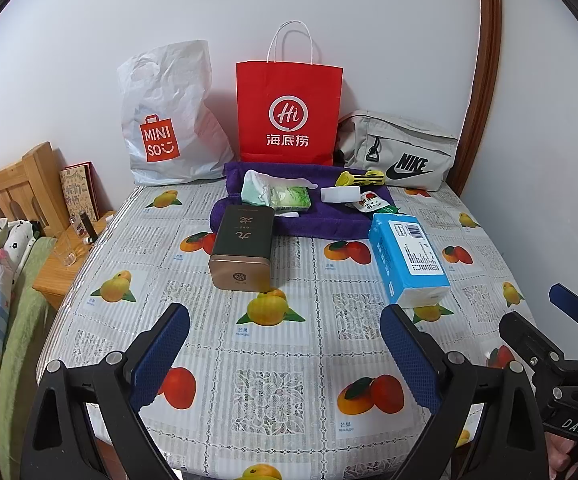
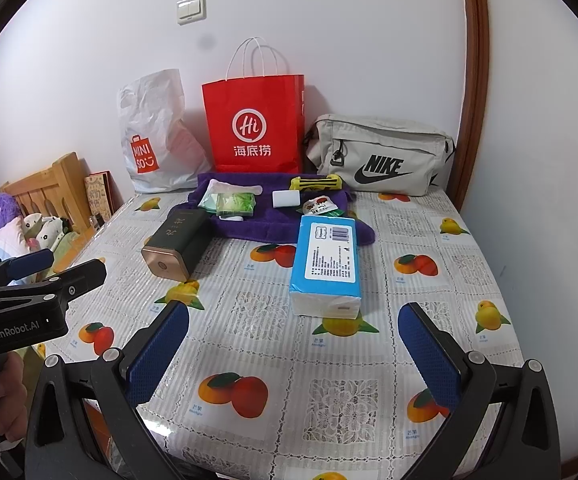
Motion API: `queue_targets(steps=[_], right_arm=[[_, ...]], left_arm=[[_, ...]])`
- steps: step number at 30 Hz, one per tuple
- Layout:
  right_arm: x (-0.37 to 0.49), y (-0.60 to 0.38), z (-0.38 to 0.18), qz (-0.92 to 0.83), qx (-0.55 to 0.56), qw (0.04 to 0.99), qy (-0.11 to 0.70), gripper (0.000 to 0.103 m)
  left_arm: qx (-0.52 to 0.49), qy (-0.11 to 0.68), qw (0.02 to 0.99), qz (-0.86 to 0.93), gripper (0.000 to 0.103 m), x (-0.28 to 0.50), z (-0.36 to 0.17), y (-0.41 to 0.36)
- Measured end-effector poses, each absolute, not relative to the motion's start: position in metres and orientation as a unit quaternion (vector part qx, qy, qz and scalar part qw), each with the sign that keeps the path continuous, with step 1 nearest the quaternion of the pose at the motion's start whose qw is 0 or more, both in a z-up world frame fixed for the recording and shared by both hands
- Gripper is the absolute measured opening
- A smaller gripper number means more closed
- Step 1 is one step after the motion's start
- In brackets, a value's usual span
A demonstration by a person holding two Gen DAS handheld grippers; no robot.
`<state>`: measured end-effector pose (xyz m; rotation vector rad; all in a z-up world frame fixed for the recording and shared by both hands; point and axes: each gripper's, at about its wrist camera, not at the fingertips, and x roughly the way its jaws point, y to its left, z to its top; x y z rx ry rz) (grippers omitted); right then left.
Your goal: Organize soft objects
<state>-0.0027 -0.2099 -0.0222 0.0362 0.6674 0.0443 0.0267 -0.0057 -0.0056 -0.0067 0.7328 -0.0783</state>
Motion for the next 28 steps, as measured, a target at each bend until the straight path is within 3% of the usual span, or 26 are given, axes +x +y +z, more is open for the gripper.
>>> queue_targets(steps=[28], right_arm=[[-0.0051,-0.2088,-0.0241,0.026,0.024,0.943,0.331,0.103]], left_arm=[[0.000,0.356,0.934,-0.043,0.097,0.0243,-0.0036,-0.0104]])
